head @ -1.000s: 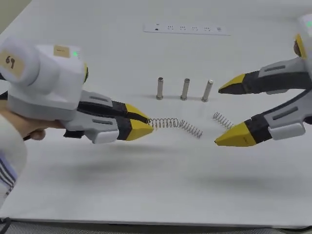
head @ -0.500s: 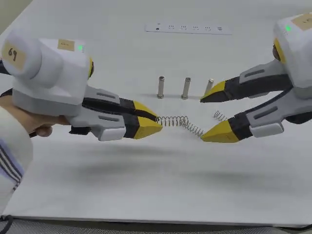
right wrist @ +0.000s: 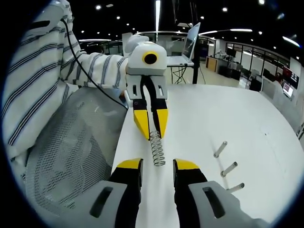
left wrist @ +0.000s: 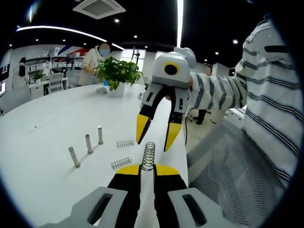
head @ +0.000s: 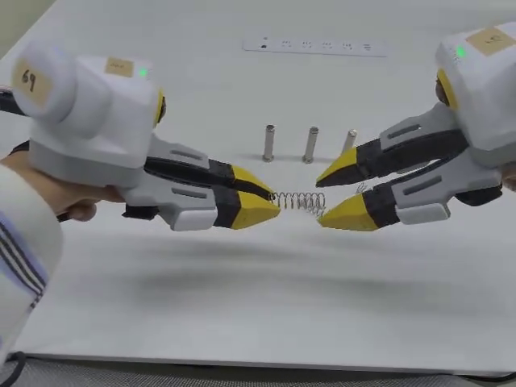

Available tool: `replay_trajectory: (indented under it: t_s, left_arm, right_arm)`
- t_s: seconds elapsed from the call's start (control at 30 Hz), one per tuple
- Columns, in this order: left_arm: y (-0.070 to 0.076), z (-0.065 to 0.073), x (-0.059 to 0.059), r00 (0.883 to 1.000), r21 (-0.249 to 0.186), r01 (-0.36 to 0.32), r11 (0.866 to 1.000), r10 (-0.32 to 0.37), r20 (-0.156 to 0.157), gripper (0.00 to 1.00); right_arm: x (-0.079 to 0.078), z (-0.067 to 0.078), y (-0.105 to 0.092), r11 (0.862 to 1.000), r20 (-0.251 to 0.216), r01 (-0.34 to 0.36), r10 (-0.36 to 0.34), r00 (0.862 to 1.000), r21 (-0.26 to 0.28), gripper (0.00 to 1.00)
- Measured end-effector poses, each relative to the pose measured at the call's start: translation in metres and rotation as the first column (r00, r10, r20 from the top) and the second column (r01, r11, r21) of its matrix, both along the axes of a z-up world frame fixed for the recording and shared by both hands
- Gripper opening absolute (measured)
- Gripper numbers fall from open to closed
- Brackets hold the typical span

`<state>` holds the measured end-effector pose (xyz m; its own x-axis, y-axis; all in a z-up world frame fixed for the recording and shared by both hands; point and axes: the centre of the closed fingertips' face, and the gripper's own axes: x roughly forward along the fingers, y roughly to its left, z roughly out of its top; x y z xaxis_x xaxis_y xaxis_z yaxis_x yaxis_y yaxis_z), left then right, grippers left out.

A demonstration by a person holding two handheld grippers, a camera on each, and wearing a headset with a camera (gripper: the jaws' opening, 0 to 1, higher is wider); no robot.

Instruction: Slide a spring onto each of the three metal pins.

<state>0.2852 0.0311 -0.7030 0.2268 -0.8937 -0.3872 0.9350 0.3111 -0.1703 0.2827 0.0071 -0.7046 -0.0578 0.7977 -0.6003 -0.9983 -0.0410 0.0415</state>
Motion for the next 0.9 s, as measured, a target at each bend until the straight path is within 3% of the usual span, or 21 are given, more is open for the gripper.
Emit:
replay_trajectory:
  t_s: [0.3,0.67,0.9]
  left_arm:
    - [-0.0051,0.0002,-0.003,1.0,-0.015,0.019,1.0,-0.02,-0.014,0.0]
    - [-0.0066,-0.0028,-0.0059,0.999,-0.005,0.034,0.999,-0.034,-0.022,0.0]
    - [-0.0078,-0.005,-0.0072,0.999,0.003,0.042,0.999,-0.042,-0.023,0.0]
  right_arm:
    - [-0.0007,-0.0063,-0.001,1.0,-0.017,-0.019,0.019,1.0,-0.019,0.09]
    - [-0.0044,-0.0086,-0.0027,1.0,-0.057,-0.016,0.015,0.998,-0.021,0.08]
    - [-0.007,-0.0063,-0.0033,0.999,-0.052,-0.041,0.039,0.998,-0.028,0.08]
